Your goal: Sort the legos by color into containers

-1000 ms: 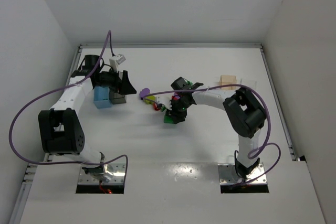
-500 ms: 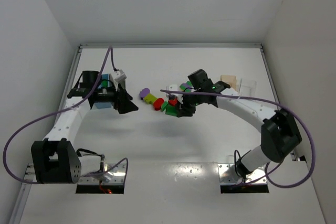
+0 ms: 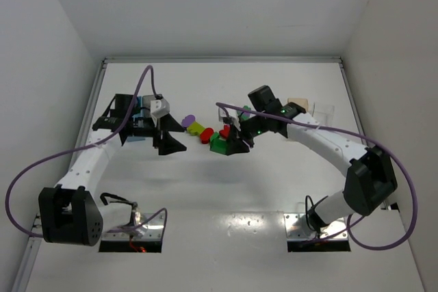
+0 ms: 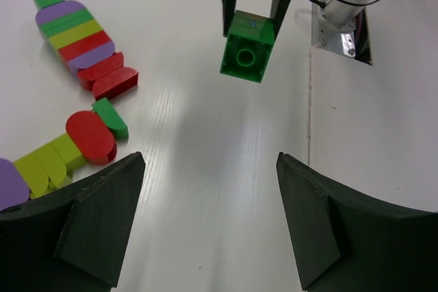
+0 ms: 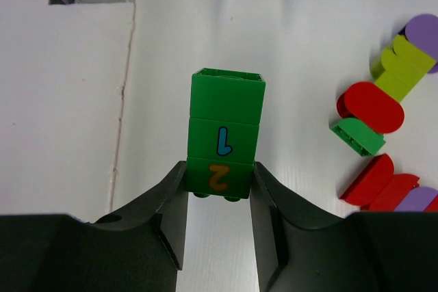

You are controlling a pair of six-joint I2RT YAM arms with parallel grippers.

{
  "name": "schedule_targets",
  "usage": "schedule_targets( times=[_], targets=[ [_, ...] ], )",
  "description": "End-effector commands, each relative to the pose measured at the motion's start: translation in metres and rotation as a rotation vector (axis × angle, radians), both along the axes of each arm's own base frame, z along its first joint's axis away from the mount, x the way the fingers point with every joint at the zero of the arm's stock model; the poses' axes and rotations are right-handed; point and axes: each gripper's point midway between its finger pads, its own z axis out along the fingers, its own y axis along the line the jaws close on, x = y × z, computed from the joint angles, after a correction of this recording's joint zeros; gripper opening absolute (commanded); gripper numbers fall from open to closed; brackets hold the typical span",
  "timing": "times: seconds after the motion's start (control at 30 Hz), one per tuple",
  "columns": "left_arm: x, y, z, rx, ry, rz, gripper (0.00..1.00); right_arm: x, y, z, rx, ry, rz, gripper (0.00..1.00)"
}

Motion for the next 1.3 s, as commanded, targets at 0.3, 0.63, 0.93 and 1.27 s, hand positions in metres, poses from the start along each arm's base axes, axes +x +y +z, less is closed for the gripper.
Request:
schedule_targets(
  times=[0.3, 0.63, 0.93, 1.27],
  targets=[
    [-0.010, -0.033, 0.028, -0.035, -0.175, -0.177, 0.82, 0.001, 0.025, 0.024, 0.089, 0.023, 0.076, 0.00],
    [-0.005, -0.049, 0.022, -0.019, -0.136, -0.212, 0.81, 0.010, 0.035, 0.021, 0.093, 0.016, 0.073, 0.00],
    [-0.001, -0.062, 0.014, 0.013, -0.120, -0.212, 0.80, 0.008, 0.042, 0.021, 0.093, 0.016, 0.092, 0.00],
    [-0.002, -0.072, 0.013, 0.021, -0.123, -0.224, 0.71, 0.011, 0.048, 0.020, 0.092, 0.006, 0.095, 0.00]
  ],
)
